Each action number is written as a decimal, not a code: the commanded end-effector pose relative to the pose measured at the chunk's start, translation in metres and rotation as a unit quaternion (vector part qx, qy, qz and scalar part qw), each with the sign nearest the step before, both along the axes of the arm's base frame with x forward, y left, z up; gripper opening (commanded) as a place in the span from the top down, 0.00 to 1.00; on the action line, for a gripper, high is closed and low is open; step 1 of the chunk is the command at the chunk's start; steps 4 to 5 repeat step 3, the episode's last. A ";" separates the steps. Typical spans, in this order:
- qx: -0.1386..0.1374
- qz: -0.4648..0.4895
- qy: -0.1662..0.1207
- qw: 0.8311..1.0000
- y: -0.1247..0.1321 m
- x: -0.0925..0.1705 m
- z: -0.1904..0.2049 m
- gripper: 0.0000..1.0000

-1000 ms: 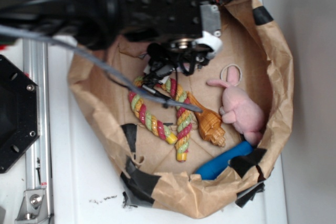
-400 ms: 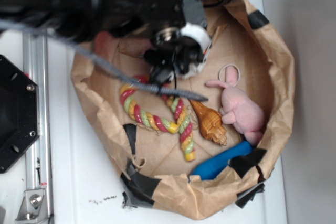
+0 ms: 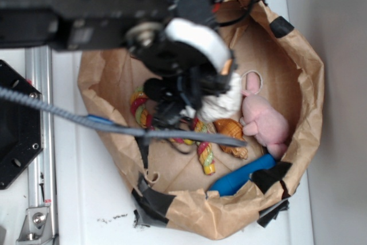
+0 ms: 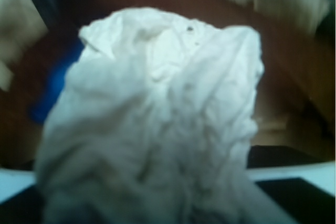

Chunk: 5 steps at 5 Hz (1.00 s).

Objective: Grab the white paper.

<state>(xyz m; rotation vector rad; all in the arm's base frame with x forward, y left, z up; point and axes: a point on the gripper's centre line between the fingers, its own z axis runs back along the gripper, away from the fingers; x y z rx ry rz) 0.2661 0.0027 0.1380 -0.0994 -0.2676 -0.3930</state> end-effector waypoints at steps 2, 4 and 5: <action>-0.012 0.084 0.040 0.996 0.006 0.016 0.022 1.00; -0.011 0.086 0.051 0.995 0.003 0.010 0.015 1.00; -0.011 0.086 0.051 0.995 0.003 0.010 0.015 1.00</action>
